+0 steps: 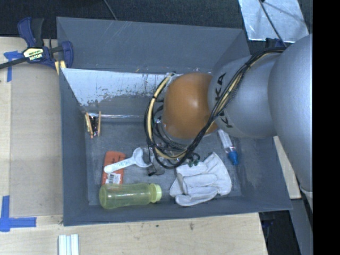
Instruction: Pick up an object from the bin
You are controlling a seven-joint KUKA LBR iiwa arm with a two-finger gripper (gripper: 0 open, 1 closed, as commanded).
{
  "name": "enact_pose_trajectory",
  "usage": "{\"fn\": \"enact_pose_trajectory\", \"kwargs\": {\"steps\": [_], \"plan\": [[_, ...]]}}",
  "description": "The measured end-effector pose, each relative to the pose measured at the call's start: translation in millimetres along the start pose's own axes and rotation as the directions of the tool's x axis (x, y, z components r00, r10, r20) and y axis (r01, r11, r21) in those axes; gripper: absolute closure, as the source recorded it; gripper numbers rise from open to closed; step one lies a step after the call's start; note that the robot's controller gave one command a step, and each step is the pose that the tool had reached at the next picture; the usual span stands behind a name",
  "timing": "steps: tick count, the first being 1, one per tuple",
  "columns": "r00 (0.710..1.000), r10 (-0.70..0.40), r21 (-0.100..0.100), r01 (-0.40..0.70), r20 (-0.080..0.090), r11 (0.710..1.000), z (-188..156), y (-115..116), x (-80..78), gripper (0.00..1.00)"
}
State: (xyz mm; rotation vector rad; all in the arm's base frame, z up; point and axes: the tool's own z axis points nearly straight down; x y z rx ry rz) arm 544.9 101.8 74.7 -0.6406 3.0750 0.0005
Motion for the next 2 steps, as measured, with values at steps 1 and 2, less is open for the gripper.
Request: {"fn": "enact_pose_trajectory", "kwargs": {"steps": [1, 2], "plan": [[1.000, -0.028, 0.000, 0.028, 0.001, 1.000, 2.6, -5.6, -8.2, 1.00], [0.999, -0.038, 0.003, 0.038, 0.008, 0.999, -179.1, -9.1, 13.3, 1.00]]}}
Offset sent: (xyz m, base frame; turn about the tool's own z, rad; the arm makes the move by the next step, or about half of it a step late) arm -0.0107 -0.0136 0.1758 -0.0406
